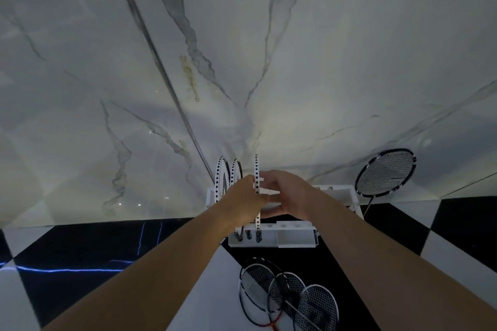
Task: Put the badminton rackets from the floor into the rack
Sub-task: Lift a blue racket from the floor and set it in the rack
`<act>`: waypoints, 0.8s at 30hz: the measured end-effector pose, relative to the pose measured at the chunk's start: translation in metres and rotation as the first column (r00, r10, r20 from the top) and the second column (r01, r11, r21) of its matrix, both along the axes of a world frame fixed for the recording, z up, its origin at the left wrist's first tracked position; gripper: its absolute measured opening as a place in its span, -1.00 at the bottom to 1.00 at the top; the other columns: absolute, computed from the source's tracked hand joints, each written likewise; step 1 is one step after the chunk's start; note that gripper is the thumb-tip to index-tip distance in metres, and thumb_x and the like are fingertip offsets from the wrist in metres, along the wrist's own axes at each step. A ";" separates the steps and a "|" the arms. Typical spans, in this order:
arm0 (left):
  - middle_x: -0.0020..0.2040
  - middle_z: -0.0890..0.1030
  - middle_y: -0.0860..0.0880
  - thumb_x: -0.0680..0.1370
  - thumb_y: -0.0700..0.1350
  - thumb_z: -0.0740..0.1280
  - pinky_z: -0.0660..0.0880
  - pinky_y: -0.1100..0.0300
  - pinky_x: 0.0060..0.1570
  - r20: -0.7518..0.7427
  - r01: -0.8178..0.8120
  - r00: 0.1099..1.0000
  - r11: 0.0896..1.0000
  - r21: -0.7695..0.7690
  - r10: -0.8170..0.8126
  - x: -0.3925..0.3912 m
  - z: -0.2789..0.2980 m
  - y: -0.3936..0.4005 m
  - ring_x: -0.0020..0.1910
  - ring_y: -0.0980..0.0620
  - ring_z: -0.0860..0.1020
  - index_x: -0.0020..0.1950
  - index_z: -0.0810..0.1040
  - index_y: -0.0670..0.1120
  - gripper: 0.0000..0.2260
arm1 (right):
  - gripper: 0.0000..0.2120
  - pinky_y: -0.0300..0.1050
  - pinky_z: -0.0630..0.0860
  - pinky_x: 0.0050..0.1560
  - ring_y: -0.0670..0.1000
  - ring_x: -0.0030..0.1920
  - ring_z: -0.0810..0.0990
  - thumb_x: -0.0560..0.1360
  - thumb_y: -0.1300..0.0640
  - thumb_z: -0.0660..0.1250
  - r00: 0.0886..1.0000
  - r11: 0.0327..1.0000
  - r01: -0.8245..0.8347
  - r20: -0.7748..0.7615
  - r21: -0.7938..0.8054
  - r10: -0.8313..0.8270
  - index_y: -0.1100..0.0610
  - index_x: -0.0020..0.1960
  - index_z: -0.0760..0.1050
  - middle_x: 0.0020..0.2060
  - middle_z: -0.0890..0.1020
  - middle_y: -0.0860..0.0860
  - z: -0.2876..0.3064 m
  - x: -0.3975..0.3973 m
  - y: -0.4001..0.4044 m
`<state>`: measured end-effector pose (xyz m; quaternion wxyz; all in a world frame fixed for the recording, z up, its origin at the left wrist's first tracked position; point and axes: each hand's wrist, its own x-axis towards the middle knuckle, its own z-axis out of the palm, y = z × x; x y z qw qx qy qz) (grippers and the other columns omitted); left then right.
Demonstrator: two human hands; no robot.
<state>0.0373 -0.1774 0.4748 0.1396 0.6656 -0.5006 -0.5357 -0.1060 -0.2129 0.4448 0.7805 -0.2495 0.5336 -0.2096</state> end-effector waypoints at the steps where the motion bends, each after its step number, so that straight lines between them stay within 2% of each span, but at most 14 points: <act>1: -0.03 0.66 -0.05 0.60 -0.21 0.34 0.69 -0.16 0.02 0.008 0.017 1.000 1.000 -0.006 -0.017 -0.001 -0.003 0.002 -0.02 -0.18 0.71 0.17 0.55 0.04 -0.80 | -0.53 0.20 0.67 -0.12 0.18 -0.07 0.73 0.34 0.10 0.41 1.000 1.000 0.002 -0.007 0.002 -0.002 0.10 0.24 0.61 0.23 0.62 0.12 -0.002 0.002 0.001; 2: -0.06 0.65 -0.04 0.61 -0.21 0.32 0.71 -0.05 -0.07 0.023 0.036 0.999 0.999 -0.031 -0.035 -0.001 -0.007 0.003 -0.09 -0.13 0.70 0.12 0.55 0.08 -0.81 | -0.52 0.20 0.67 -0.12 0.19 -0.06 0.72 0.33 0.14 0.37 1.000 1.000 0.008 -0.019 0.005 -0.008 0.10 0.26 0.61 0.23 0.61 0.12 -0.005 0.003 0.000; 4: -0.10 0.60 0.04 0.63 -0.20 0.29 0.59 0.18 -0.30 0.087 0.061 0.995 0.993 -0.104 -0.052 -0.002 -0.011 0.006 -0.24 0.05 0.61 0.09 0.51 0.12 -0.80 | -0.49 0.21 0.68 -0.12 0.22 0.03 0.67 0.34 0.20 0.31 0.999 1.000 0.021 -0.043 0.003 -0.020 0.09 0.29 0.59 0.28 0.59 0.11 -0.006 0.006 0.000; 7: -0.09 0.59 0.04 0.66 -0.19 0.24 0.42 0.27 -0.44 0.133 0.071 0.990 0.986 -0.154 -0.051 -0.005 -0.017 0.006 -0.33 0.12 0.52 0.36 0.44 0.03 -0.72 | -0.50 0.16 0.69 -0.14 0.20 0.11 0.63 0.40 0.18 0.27 0.998 0.999 0.033 -0.061 -0.012 -0.034 0.07 0.34 0.56 0.31 0.56 0.08 -0.004 0.008 0.000; 11: -0.09 0.57 0.07 0.69 -0.20 0.20 0.43 0.24 -0.37 0.179 0.085 0.982 0.980 -0.179 -0.053 -0.008 -0.018 0.006 -0.29 0.12 0.55 0.45 0.39 -0.03 -0.68 | -0.58 0.08 0.69 -0.23 0.18 0.23 0.57 0.50 0.09 0.24 0.997 0.999 0.044 -0.070 -0.012 -0.045 0.07 0.34 0.55 0.32 0.55 0.09 0.000 0.009 0.001; 14: -0.05 0.59 0.02 0.70 -0.22 0.18 0.46 0.20 -0.35 0.186 0.095 0.981 0.980 -0.175 -0.062 -0.007 -0.016 0.007 -0.24 0.07 0.58 0.44 0.38 -0.05 -0.70 | -0.63 0.12 0.70 -0.12 0.18 0.23 0.59 0.59 0.05 0.20 0.996 0.999 0.046 -0.080 0.000 -0.046 0.10 0.35 0.54 0.31 0.57 0.12 0.002 0.007 0.004; 18: -0.08 0.57 0.01 0.71 -0.18 0.19 0.40 0.26 -0.41 0.184 0.096 0.981 0.979 -0.180 -0.062 -0.006 -0.009 0.009 -0.30 0.12 0.52 0.36 0.39 -0.09 -0.78 | -0.72 0.13 0.70 -0.07 0.13 0.05 0.71 0.60 0.06 0.25 0.992 0.998 0.047 -0.117 -0.032 -0.051 0.12 0.23 0.60 0.13 0.69 0.11 0.003 0.002 0.009; 20: -0.04 0.57 -0.01 0.71 -0.17 0.20 0.45 0.19 -0.39 0.150 0.071 0.988 0.981 -0.178 -0.044 -0.005 -0.001 0.010 -0.33 0.07 0.52 0.42 0.35 -0.09 -0.73 | -0.77 0.03 0.69 -0.14 0.07 -0.06 0.75 0.59 0.06 0.28 0.982 0.997 0.029 -0.184 -0.074 -0.042 0.10 0.16 0.62 0.01 0.76 0.08 0.002 -0.005 0.013; 21: -0.04 0.55 0.00 0.70 -0.18 0.21 0.46 0.15 -0.38 0.133 0.051 0.991 0.982 -0.182 -0.027 -0.005 0.005 0.010 -0.35 0.05 0.51 0.48 0.31 -0.09 -0.67 | -0.77 -0.02 0.67 -0.14 0.06 -0.06 0.75 0.59 0.06 0.29 0.975 0.995 0.022 -0.220 -0.094 -0.042 0.10 0.15 0.63 0.02 0.76 0.08 0.000 -0.009 0.016; 22: -0.02 0.56 0.00 0.69 -0.18 0.22 0.47 0.15 -0.38 0.116 0.022 0.993 0.980 -0.197 0.001 -0.003 0.011 0.011 -0.37 0.05 0.51 0.54 0.27 -0.07 -0.59 | -0.77 -0.06 0.64 -0.14 0.06 -0.06 0.73 0.58 0.06 0.31 0.969 0.993 0.024 -0.242 -0.113 -0.051 0.11 0.17 0.63 0.05 0.75 0.09 -0.001 -0.014 0.019; 24: 0.26 0.59 -0.08 0.68 -0.19 0.24 0.53 0.20 -0.33 0.100 -0.046 0.992 0.963 -0.264 0.075 -0.002 0.026 0.015 -0.30 0.07 0.59 0.60 0.22 -0.01 -0.51 | -0.79 -0.11 0.62 -0.17 0.06 -0.08 0.72 0.59 0.09 0.34 0.965 0.990 0.042 -0.252 -0.134 -0.075 0.12 0.16 0.63 0.09 0.74 0.11 -0.003 -0.027 0.026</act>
